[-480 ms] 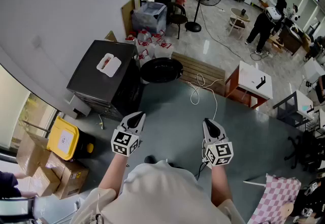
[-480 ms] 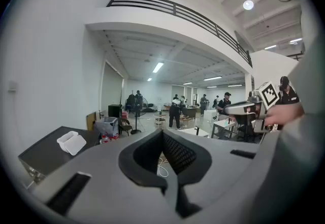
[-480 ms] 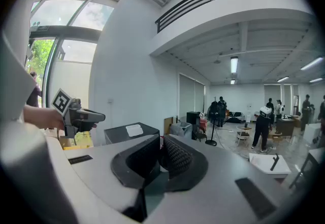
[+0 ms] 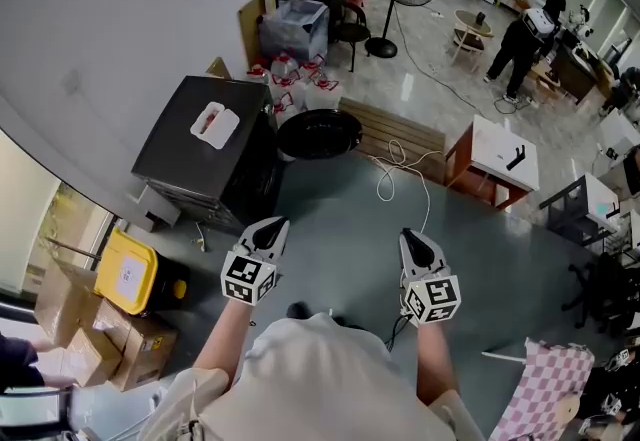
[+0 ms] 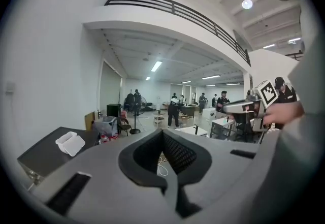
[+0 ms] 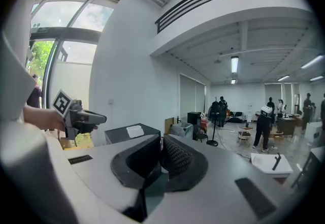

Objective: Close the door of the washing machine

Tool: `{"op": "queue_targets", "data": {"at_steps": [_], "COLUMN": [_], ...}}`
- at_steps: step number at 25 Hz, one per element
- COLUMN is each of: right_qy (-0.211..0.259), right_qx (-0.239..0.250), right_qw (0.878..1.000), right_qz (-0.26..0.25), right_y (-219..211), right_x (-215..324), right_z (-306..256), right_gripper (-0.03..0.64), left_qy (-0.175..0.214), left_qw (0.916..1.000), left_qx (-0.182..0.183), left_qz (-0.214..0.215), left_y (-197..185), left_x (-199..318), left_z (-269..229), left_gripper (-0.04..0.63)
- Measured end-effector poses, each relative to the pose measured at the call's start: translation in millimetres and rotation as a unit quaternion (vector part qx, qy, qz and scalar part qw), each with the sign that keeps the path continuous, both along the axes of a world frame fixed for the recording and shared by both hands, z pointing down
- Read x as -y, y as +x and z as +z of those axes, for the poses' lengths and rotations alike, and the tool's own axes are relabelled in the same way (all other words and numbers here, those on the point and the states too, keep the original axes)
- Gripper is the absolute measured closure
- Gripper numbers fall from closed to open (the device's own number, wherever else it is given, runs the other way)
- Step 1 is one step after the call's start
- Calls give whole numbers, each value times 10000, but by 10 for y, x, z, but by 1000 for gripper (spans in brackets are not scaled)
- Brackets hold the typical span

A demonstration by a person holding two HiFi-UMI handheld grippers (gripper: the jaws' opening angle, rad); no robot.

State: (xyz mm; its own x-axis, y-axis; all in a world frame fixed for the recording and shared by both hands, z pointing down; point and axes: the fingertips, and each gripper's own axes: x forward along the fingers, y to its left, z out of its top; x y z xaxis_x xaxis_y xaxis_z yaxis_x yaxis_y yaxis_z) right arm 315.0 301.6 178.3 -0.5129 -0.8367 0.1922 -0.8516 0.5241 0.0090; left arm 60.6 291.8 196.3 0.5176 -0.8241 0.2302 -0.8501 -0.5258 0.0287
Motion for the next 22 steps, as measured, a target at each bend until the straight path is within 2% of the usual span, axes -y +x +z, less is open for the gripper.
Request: {"op": "queue_targets", "data": {"at_steps": [18,22], "right_qy": [-261,-371], "right_qx": [68,127], "right_qw": [9993,9987], "right_qz": [277,331], "right_y": [-176,-233], "right_x": [-1,0], "right_z": [108,150], "right_gripper": [565,525], "left_qy": [-271,-322], "left_qw": [9995,9992], "left_qx": [-99,-117], "left_qz": [144,217], "left_y": [-210,-266], "left_x": [53,78], "left_z": [167,216], "left_gripper": [587,586]}}
